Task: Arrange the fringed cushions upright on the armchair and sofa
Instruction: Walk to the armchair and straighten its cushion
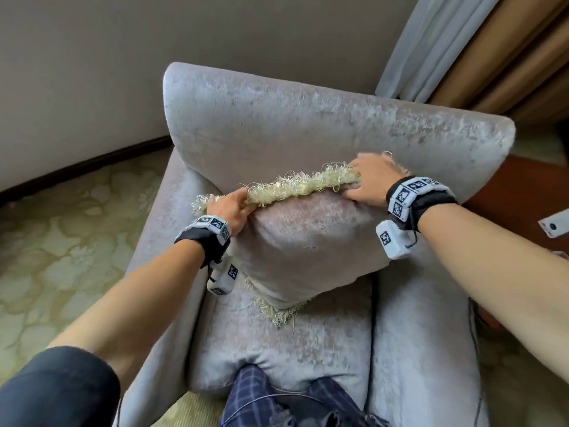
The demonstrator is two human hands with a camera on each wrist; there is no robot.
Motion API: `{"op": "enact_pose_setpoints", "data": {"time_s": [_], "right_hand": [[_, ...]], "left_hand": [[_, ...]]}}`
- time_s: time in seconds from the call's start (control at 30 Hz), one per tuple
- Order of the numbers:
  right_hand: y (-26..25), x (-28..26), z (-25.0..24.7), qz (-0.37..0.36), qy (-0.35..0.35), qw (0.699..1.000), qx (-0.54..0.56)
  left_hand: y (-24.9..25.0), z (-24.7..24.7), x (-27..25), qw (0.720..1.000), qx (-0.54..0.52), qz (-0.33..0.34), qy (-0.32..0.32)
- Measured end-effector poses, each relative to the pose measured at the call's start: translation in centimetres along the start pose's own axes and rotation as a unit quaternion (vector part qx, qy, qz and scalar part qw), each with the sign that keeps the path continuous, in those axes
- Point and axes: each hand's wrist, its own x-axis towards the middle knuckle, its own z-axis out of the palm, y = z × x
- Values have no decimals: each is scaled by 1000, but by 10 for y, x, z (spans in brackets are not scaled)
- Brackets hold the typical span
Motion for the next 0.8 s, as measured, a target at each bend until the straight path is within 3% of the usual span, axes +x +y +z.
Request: {"op": "enact_pose_setpoints", "data": {"time_s": [0.07,0.23,0.33,0.53,0.8], "right_hand": [[16,-18,-16,-3,-14,995,97],[56,-50,-37,15,41,974,224],[70,-60,-35,24,31,966,254],[74,-70,2,36,-94,971,216],[84,-69,-12,63,-94,955,274]], "left_hand": [[13,-15,-6,999,4,40,25],[54,-74,-3,990,19,104,89],[81,-99,-2,989,52,128,57],[87,-82,-1,984,107,141,-28],[95,-80,29,985,57,146,-69]]}}
